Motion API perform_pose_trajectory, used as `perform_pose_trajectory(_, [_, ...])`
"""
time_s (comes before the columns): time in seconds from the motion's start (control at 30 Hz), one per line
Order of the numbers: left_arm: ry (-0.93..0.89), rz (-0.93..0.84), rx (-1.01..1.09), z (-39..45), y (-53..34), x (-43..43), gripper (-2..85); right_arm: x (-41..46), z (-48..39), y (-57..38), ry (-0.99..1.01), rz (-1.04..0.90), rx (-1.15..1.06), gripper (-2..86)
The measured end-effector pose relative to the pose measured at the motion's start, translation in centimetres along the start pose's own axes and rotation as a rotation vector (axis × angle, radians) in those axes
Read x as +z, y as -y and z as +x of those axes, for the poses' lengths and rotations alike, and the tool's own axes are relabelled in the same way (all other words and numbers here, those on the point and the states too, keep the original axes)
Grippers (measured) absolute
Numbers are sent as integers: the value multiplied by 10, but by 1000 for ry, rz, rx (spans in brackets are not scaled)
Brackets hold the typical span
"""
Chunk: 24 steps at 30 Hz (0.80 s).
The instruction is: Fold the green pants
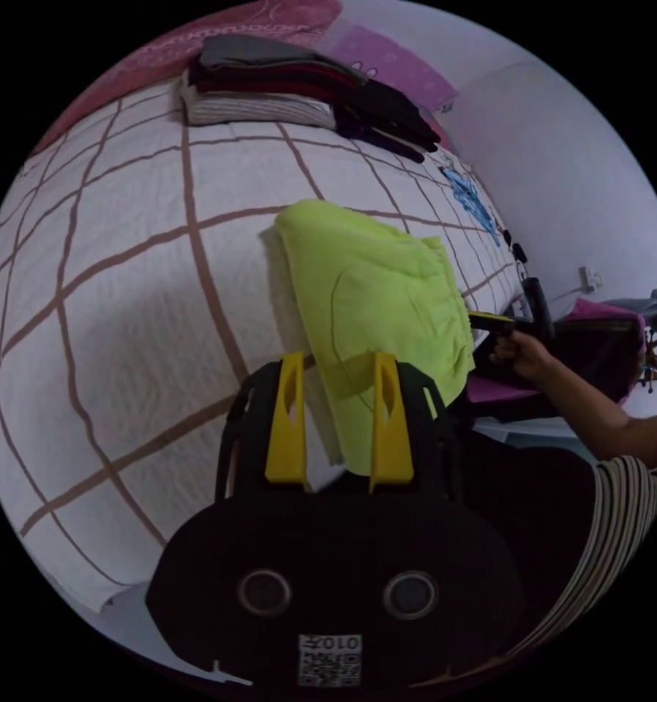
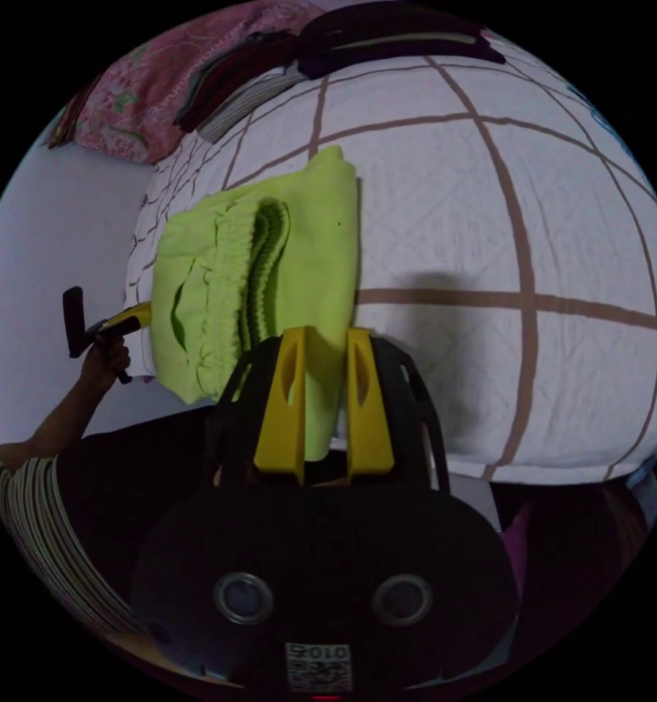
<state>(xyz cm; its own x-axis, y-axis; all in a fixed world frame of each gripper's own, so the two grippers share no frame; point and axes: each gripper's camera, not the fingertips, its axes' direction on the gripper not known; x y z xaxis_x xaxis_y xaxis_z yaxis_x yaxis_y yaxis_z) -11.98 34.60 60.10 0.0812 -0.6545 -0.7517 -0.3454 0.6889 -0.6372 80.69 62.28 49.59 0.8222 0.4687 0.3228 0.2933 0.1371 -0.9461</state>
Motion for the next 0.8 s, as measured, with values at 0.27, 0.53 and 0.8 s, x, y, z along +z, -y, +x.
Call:
perform_pose_trajectory(0.27, [-182, -15, -53, -13, -3, -16, 151, -16, -2, 1, 105, -16, 21, 85])
perform_pose_trajectory(0.53, [-271, -106, -93, -15, 9, 1, 159, -31, -23, 5, 136, -41, 7, 87])
perform_pose_trajectory(0.8, [-256, -133, -94, 3, 16, 4, 157, -46, -53, -5, 155, -41, 18, 85])
